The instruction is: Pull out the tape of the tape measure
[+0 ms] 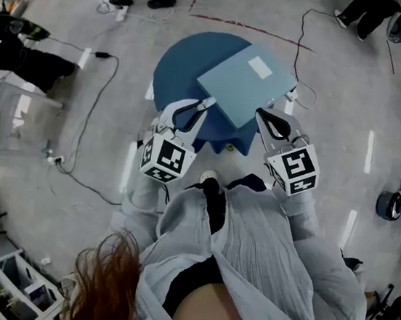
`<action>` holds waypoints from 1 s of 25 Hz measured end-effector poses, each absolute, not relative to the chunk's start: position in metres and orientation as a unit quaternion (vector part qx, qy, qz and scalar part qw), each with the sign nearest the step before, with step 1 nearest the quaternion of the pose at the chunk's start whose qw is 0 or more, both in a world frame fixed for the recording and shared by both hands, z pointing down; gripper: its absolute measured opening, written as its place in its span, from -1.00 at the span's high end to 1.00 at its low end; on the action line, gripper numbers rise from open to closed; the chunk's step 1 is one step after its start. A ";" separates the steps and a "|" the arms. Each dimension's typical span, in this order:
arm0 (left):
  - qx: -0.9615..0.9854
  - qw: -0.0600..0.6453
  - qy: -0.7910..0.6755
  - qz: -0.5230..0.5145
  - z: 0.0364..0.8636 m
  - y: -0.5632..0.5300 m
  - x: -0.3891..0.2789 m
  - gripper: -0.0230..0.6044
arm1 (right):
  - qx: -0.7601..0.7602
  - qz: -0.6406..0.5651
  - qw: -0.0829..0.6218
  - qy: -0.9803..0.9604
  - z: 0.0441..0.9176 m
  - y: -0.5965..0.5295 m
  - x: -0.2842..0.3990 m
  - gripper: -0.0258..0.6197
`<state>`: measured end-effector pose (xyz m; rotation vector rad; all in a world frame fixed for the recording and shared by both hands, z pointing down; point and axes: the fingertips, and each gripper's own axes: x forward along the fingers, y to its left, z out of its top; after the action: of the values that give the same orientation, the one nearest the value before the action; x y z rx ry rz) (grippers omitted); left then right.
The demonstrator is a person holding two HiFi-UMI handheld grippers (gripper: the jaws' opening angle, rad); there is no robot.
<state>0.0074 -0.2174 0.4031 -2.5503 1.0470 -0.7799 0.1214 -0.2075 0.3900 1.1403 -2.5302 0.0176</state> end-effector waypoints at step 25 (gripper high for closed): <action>-0.813 0.313 0.265 -0.413 0.402 -0.226 0.000 0.65 | 0.228 -0.217 0.277 -0.908 0.367 -0.200 -0.003 0.68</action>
<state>-0.0004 -0.2258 0.4017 -2.1455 0.6988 -1.0887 -0.0034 -0.1995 0.3669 0.6112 -2.4378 -0.5815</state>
